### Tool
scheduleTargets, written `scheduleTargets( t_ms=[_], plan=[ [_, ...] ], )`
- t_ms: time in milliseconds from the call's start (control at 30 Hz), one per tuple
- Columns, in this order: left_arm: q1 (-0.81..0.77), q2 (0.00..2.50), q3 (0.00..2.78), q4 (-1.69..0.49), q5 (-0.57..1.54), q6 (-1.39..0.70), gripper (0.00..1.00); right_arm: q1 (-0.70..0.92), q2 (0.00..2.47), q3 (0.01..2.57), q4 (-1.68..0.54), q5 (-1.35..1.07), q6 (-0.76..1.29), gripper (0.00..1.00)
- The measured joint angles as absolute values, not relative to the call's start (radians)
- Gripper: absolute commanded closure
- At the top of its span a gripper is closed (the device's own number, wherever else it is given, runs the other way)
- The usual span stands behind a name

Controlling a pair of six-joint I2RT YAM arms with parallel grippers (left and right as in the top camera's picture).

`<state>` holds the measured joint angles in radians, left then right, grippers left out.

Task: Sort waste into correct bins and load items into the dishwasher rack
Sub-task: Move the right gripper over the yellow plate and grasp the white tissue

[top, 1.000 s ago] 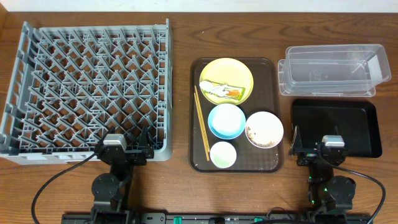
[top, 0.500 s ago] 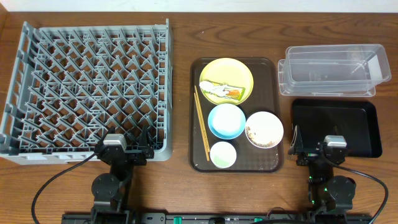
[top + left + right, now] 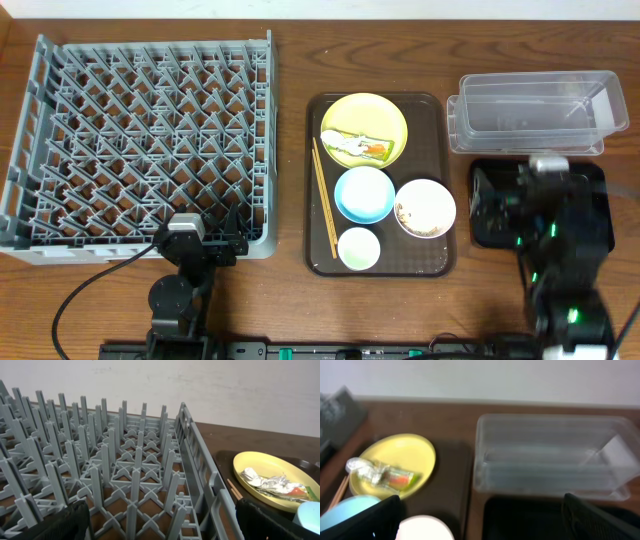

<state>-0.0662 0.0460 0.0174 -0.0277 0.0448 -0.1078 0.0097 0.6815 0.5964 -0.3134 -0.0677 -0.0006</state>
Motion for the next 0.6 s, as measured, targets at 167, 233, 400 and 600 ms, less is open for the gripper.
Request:
scheduleTargets(
  t_ms=[167,233,400,600],
  plan=[
    [-0.066,0.047,0.020,-0.031,0.044,-0.108,0.05,0.010,0.999,0.873,-0.514,-0.160,-0.054,0.01],
    [-0.066,0.049,0.026,-0.044,0.044,-0.108,0.05,0.010,1.093,0.967,-0.589,-0.186,-0.066,0.01],
    [-0.066,0.081,0.096,-0.218,0.037,-0.108,0.05,0.011,1.288,1.154,-0.715,-0.252,-0.081,0.01],
    [-0.066,0.224,0.295,-0.462,0.022,-0.108,0.05,0.023,1.347,1.198,-0.519,-0.478,-0.083,0.08]
  ],
)
